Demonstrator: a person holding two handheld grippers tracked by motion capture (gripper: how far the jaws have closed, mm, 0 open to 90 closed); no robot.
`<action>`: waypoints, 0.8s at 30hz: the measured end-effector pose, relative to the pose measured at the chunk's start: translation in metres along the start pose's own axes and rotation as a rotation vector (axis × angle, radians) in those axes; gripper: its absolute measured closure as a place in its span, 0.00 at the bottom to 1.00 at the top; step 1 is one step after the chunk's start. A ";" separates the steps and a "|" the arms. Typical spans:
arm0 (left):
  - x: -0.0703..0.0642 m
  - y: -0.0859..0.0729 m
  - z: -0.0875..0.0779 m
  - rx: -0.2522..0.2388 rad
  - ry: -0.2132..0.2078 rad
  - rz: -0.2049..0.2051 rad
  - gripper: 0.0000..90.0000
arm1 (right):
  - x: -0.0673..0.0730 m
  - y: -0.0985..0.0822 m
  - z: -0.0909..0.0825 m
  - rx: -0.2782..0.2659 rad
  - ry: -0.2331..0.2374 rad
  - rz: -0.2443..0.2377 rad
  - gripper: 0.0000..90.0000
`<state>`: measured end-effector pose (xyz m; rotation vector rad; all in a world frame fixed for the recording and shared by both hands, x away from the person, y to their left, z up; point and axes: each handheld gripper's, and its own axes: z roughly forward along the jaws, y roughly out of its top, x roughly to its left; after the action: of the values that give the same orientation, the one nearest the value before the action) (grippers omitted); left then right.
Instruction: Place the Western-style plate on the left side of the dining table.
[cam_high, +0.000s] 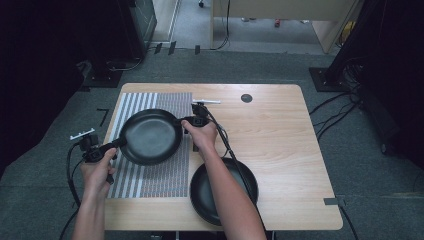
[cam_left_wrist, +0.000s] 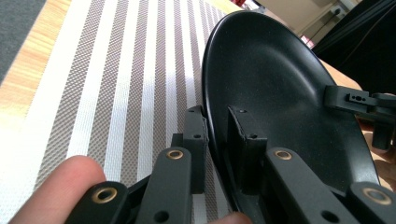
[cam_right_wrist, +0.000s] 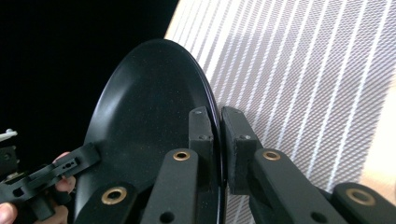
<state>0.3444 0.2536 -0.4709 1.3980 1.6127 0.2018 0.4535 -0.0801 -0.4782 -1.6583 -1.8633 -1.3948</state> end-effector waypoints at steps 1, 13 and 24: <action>0.001 0.001 0.004 0.008 0.005 -0.004 0.88 | -0.003 0.002 0.002 -0.003 -0.005 0.000 0.93; 0.019 0.006 0.032 0.030 0.031 -0.066 0.88 | -0.022 0.013 0.029 0.000 -0.055 0.042 0.92; 0.026 0.000 0.042 0.050 0.085 -0.049 0.86 | -0.022 0.011 0.047 0.004 -0.130 0.007 0.90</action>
<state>0.3777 0.2570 -0.5075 1.4028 1.7302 0.1957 0.4872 -0.0575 -0.5123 -1.7915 -1.9258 -1.3076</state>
